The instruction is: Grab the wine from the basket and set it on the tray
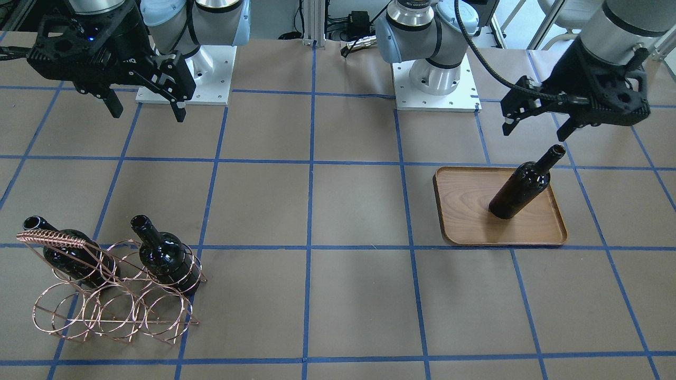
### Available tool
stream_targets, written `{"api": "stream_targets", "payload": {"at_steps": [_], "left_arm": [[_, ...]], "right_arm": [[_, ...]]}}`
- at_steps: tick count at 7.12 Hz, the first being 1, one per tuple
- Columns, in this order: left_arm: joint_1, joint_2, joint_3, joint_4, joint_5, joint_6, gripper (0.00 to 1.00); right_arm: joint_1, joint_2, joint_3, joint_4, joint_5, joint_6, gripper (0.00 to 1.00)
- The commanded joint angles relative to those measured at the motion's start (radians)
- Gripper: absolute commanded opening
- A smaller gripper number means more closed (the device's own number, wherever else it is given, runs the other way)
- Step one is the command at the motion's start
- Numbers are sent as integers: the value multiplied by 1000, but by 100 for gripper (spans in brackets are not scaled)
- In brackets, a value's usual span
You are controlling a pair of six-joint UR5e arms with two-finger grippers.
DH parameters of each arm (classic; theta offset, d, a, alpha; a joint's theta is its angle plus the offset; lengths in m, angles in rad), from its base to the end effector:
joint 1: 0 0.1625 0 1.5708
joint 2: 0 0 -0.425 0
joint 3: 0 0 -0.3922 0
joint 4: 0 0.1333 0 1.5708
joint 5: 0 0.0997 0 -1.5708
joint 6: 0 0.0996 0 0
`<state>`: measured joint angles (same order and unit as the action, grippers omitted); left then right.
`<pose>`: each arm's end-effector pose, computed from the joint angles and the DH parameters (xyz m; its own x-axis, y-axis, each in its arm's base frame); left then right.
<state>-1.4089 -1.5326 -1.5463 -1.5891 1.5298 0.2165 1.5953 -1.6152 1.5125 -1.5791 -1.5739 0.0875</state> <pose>-0.0583 -0.4951 0.5168 -0.9980 0.0562 0.0305 0.0546 0.9971 -0.0521 0.1447 -0.4780 0.5393 -0.9980 0.0628 -0.0066 0.0631 0.9919 -0.1106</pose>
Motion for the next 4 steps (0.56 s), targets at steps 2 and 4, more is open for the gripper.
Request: {"api": "stream_targets", "payload": {"at_steps": [2, 4], "left_arm": [[-178, 57, -30, 8, 12, -190, 100], [-202, 63, -54, 6, 19, -186, 100]], "right_arm": [[0, 0, 0, -1, 0, 2, 100], [0, 0, 0, -1, 0, 2, 100]]}}
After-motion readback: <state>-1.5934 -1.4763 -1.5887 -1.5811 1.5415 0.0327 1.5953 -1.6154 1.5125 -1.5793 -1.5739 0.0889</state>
